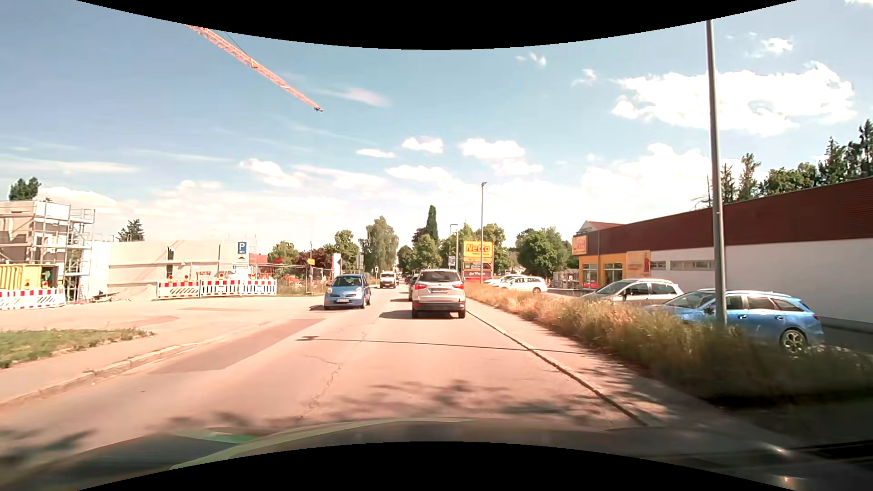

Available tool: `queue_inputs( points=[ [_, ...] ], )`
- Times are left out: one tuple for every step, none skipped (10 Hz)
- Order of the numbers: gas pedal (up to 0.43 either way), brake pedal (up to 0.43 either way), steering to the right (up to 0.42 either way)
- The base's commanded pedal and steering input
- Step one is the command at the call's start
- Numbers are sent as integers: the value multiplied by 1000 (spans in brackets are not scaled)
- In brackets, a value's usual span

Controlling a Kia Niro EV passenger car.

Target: Follow the waypoints while adhering to traffic rules and regulations

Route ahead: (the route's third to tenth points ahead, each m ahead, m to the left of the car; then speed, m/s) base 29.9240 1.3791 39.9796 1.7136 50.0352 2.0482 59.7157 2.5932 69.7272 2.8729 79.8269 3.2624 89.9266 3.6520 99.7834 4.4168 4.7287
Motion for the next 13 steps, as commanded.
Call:
queue_inputs(
  points=[
    [0,0,-6],
    [0,0,-6],
    [0,0,-6],
    [0,0,-6],
    [0,0,-6],
    [0,0,-6],
    [0,0,-8],
    [0,0,-7],
    [0,0,-8],
    [0,0,-8],
    [0,0,-8],
    [0,0,-8],
    [0,0,-8]
  ],
)
